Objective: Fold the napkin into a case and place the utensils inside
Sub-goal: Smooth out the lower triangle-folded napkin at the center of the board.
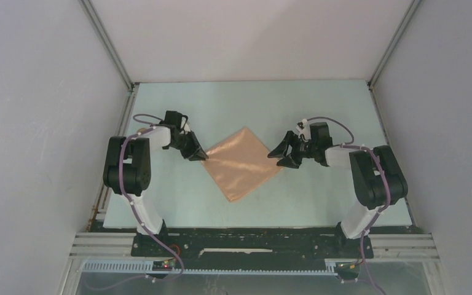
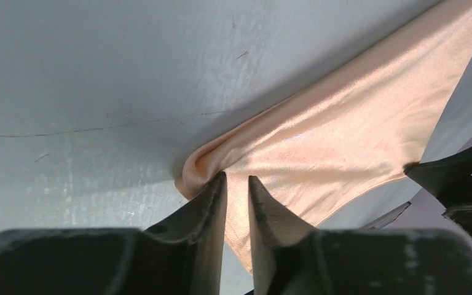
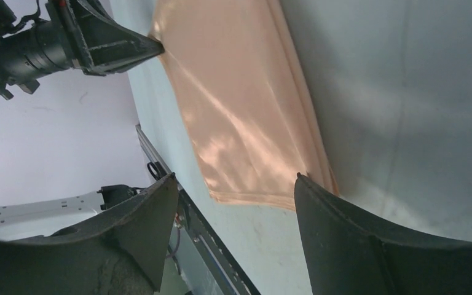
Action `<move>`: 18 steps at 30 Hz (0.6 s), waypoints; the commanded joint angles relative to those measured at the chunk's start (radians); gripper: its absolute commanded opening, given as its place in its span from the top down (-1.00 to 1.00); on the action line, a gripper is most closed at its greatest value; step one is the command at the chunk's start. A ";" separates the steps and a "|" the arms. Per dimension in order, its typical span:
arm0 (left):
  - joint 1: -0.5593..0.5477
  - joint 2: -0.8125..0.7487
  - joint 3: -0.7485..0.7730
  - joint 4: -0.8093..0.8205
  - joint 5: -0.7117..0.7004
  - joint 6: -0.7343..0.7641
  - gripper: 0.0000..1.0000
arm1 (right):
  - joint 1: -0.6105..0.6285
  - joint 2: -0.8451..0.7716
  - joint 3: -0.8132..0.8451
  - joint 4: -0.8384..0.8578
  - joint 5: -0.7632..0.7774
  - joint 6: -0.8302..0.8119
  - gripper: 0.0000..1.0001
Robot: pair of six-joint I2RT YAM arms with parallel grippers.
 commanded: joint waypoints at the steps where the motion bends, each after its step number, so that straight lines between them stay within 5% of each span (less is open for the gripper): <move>1: 0.024 -0.001 0.023 -0.020 -0.002 0.023 0.54 | -0.039 -0.051 -0.043 -0.025 -0.053 -0.062 -0.54; 8: 0.045 0.031 -0.025 0.035 0.036 -0.004 0.59 | -0.080 0.004 -0.086 -0.005 -0.046 -0.064 -0.52; 18: 0.048 -0.077 0.024 -0.003 0.096 0.006 0.36 | -0.057 -0.089 -0.010 -0.152 0.000 -0.148 -0.52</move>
